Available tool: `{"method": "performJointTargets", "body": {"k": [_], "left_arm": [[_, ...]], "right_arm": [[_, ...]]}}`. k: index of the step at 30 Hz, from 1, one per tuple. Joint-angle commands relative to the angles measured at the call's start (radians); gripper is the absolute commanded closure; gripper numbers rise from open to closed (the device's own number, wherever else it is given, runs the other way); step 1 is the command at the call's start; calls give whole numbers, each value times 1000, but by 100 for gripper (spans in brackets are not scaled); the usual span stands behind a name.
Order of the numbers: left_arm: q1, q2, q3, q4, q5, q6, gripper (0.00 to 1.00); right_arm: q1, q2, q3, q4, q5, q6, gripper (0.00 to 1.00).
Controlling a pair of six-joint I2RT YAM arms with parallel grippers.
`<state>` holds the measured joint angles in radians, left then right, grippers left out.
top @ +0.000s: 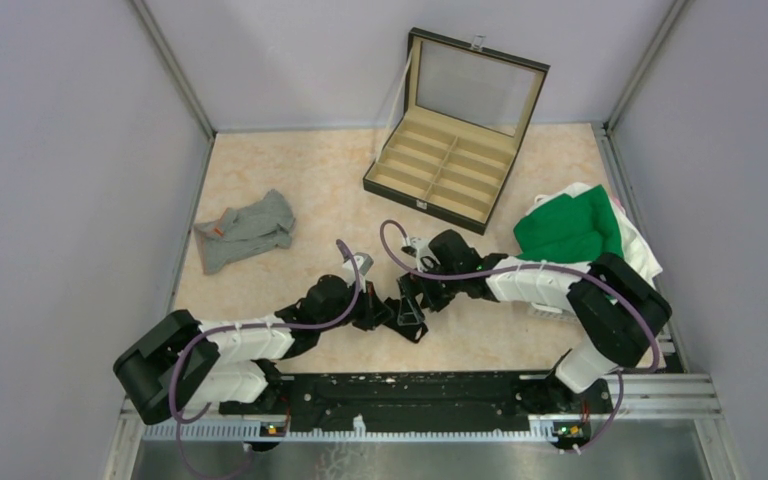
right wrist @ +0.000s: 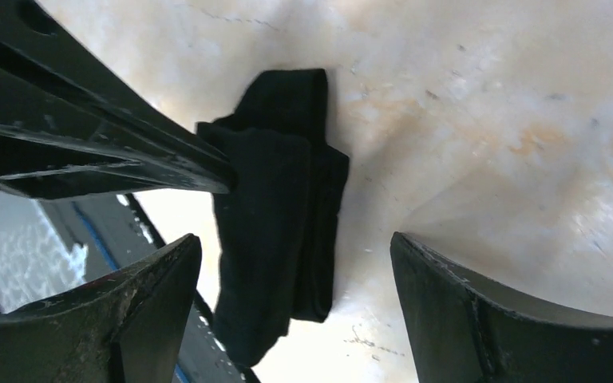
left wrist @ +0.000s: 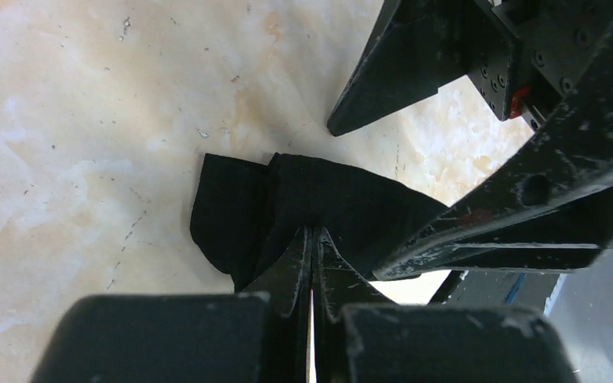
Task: Roll the underwear
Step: Pick up the underwear from the center of the board.
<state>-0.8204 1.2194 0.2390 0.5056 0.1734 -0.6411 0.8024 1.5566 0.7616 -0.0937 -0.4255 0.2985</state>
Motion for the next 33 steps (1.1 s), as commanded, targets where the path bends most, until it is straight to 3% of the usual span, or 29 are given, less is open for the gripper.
{"method": "performJointTargets", "body": {"k": [1, 6, 15, 26, 31, 33], "left_arm": [[-5, -2, -17, -67, -19, 21, 100], [-4, -4, -14, -71, -19, 23, 100], [-4, -1, -9, -74, -17, 28, 100], [-5, 3, -4, -77, -14, 29, 100], [-3, -23, 19, -117, -22, 30, 100], [-4, -65, 53, -176, -54, 37, 100]], "right_arm": [[-12, 52, 65, 25, -79, -75, 14], [-15, 108, 80, 19, -110, -104, 20], [-14, 195, 78, -3, -171, -131, 42], [-14, 196, 53, 19, -168, -117, 75], [-14, 186, 30, 75, -181, -89, 98], [-14, 161, 7, 114, -172, -69, 100]]}}
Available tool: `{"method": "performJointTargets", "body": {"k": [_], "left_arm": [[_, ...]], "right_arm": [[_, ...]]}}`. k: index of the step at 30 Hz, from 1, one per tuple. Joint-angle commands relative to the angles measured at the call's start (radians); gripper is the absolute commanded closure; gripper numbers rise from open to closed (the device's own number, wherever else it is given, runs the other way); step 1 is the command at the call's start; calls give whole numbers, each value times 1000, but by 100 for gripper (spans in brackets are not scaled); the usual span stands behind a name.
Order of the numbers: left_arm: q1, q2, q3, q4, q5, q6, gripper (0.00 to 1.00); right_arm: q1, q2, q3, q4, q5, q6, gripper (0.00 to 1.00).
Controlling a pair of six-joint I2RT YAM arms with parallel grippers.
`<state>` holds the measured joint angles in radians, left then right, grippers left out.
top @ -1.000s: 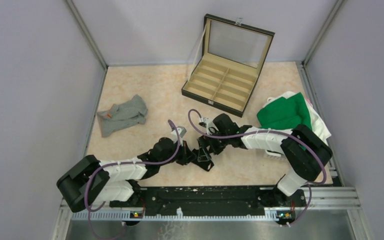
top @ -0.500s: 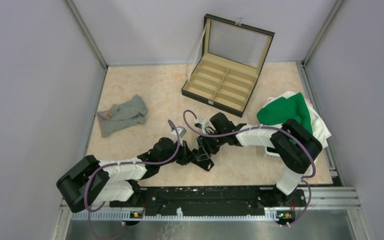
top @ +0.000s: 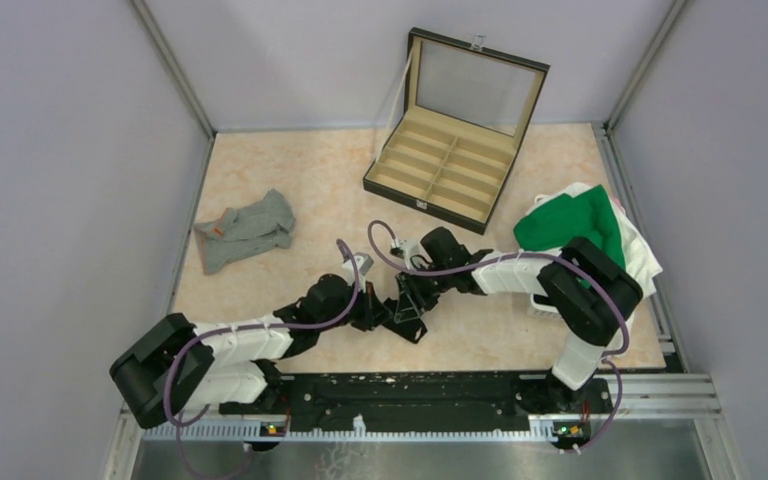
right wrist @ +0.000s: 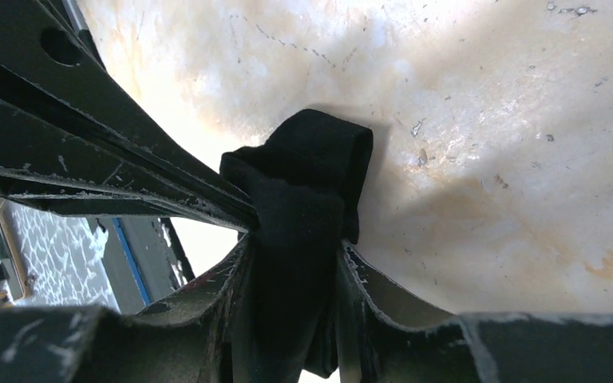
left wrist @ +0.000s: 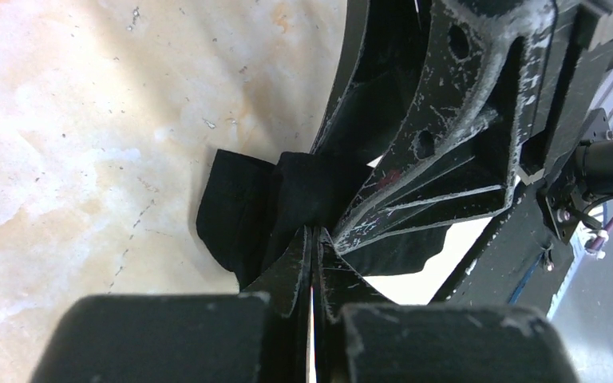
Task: Roll the underwear
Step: Pick up the underwear from the center of the board.
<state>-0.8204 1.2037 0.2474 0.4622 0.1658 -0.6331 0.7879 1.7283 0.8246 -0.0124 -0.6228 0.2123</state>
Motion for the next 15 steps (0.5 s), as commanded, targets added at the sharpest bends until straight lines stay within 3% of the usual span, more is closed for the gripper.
{"method": "performJointTargets", "body": {"k": [1, 8, 15], "left_arm": [[-3, -80, 74, -184, -75, 29, 100], [-2, -312, 238, -494, -358, 17, 100], [-2, -421, 191, -585, -461, -5, 94]], "right_arm": [[1, -27, -70, 46, 35, 29, 100], [0, -233, -145, 134, 159, 129, 100], [-21, -467, -124, 96, 434, 228, 100]]}}
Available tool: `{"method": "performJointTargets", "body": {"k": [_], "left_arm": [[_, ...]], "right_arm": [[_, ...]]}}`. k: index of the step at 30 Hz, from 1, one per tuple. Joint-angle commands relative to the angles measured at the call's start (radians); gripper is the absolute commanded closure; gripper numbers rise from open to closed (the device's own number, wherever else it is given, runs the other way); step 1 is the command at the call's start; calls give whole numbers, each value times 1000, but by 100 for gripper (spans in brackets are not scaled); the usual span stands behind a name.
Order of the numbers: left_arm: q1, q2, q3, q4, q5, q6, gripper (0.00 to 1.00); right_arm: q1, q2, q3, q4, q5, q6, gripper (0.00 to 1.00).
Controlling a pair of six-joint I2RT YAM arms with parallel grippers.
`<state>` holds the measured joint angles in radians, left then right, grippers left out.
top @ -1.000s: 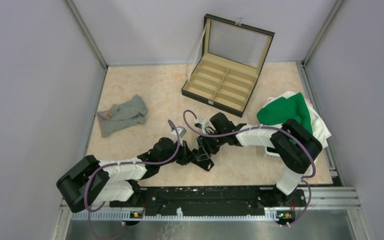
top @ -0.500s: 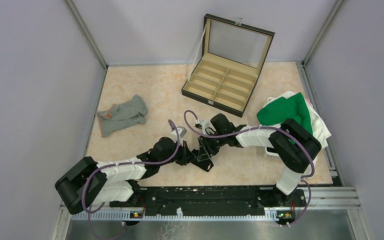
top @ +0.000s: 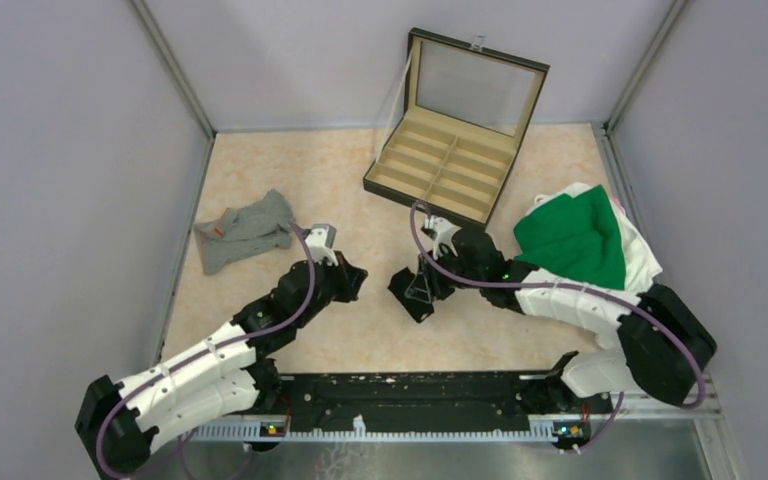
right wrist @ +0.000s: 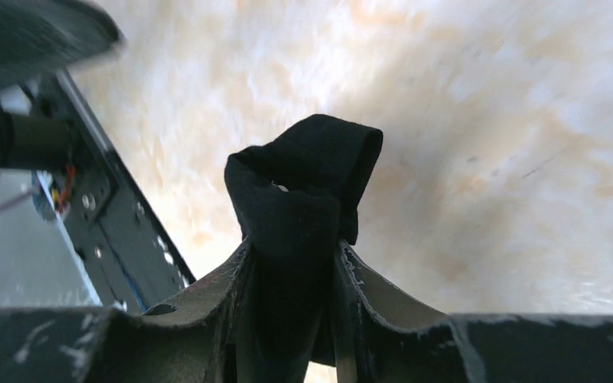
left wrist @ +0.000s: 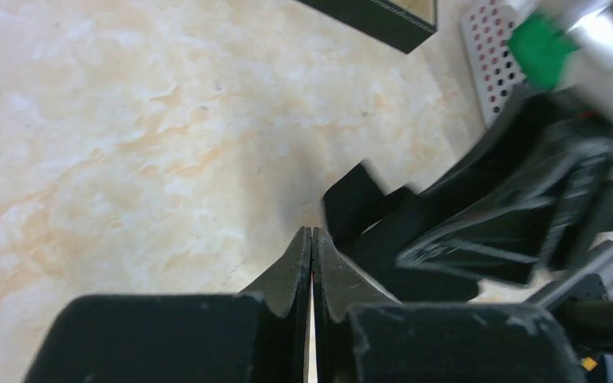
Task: Roll the underwear
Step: Pick up the underwear from the center of the board, then place the underwear in the storage box.
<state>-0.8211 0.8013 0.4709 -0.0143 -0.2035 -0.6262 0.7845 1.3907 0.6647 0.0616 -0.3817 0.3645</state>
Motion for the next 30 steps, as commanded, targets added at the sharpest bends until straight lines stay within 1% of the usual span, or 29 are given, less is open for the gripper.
{"method": "performJointTargets", "body": {"k": [1, 4, 7, 9, 11, 14, 16, 18, 20, 23, 25, 28, 30], "left_arm": [[-1, -17, -43, -114, -93, -25, 94], [-2, -4, -73, -118, -87, -56, 93], [-1, 10, -95, -108, -86, -78, 84], [-1, 22, -97, -105, -96, -85, 81], [-1, 35, -89, -104, -106, -79, 78], [0, 59, -69, -114, -126, -64, 71], [3, 82, -58, -129, -146, -63, 68], [15, 114, -46, -147, -157, -66, 65], [34, 148, -37, -152, -147, -63, 63], [58, 186, -30, -160, -140, -57, 58], [74, 193, -37, -154, -135, -51, 52], [99, 188, -51, -133, -112, -37, 42], [115, 188, -56, -123, -96, -27, 38]], "right_arm": [[-32, -160, 43, 13, 230, 90, 100], [-70, -233, 91, -46, 361, 107, 100], [-105, -247, 200, -186, 568, 108, 100], [-132, -225, 278, -275, 666, 121, 100], [-160, -195, 351, -306, 712, 102, 100], [-175, -134, 420, -307, 785, -10, 100], [-190, -89, 470, -335, 853, -29, 100], [-229, -49, 504, -332, 851, -28, 100], [-273, -6, 524, -291, 830, -52, 100], [-305, 55, 542, -197, 814, -171, 100], [-317, 85, 535, -84, 782, -321, 100], [-334, 127, 489, 165, 709, -586, 100], [-359, 165, 491, 260, 624, -723, 100]]}}
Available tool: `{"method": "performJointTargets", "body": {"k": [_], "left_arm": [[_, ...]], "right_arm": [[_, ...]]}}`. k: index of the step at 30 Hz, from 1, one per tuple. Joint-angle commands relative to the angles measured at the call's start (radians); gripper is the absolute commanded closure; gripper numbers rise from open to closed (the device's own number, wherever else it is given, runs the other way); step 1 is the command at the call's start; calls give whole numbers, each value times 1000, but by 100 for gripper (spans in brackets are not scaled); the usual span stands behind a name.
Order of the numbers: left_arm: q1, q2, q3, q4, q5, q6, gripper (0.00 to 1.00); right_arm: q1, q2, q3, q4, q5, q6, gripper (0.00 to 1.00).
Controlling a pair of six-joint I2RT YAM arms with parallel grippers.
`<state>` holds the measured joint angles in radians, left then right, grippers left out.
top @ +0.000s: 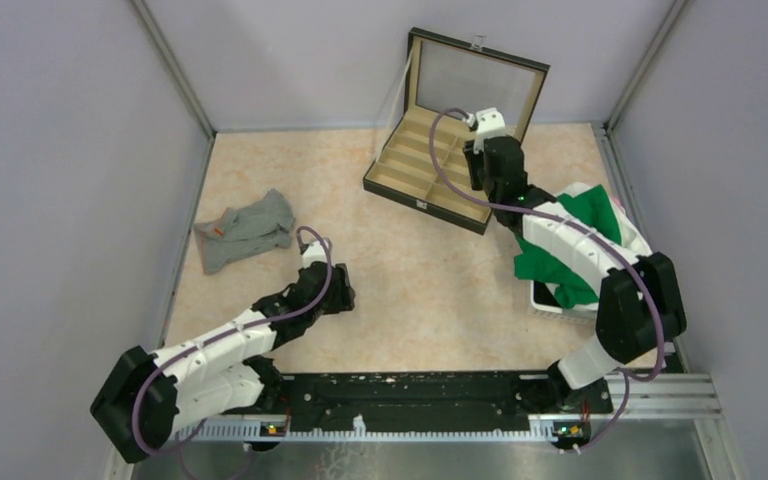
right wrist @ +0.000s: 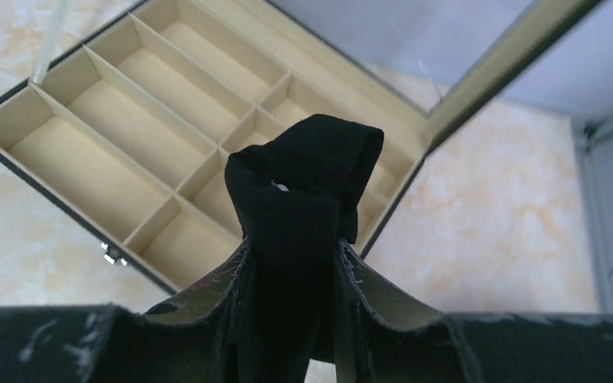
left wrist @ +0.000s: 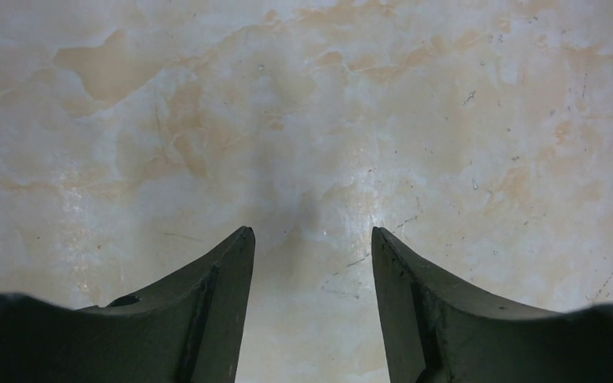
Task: Roll the underwear
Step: Place the underwear in the storage box.
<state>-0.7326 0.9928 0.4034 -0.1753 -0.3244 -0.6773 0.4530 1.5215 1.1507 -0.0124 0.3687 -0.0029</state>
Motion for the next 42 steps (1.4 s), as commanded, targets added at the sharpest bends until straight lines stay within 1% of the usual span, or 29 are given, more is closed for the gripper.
{"method": "performJointTargets", "body": {"k": [1, 3, 7, 11, 13, 14, 16, 19, 23, 35, 42], "left_arm": [[36, -1, 11, 39, 31, 28, 36], [48, 6, 9, 39, 39, 34, 33], [66, 12, 6, 39, 55, 44, 30], [72, 8, -3, 45, 58, 49, 28], [74, 9, -2, 45, 57, 52, 26], [75, 13, 1, 43, 55, 51, 25], [77, 16, 7, 35, 46, 51, 17], [81, 20, 8, 33, 40, 51, 13], [86, 26, 9, 36, 45, 52, 10], [93, 51, 15, 44, 48, 55, 9], [96, 65, 20, 47, 48, 55, 9]], "right_arm": [[-45, 58, 24, 340, -181, -405, 100], [-93, 118, 84, 315, -251, -447, 100], [-178, 246, 247, 225, -400, -495, 100], [-220, 346, 352, 166, -521, -611, 100], [-236, 392, 404, 124, -567, -642, 100], [-243, 422, 432, 98, -584, -647, 100], [-253, 462, 484, 44, -613, -659, 100], [-254, 498, 520, -16, -651, -679, 100], [-254, 531, 521, -33, -669, -693, 100], [-254, 616, 526, -70, -645, -790, 100], [-254, 650, 554, -150, -656, -843, 100]]}}
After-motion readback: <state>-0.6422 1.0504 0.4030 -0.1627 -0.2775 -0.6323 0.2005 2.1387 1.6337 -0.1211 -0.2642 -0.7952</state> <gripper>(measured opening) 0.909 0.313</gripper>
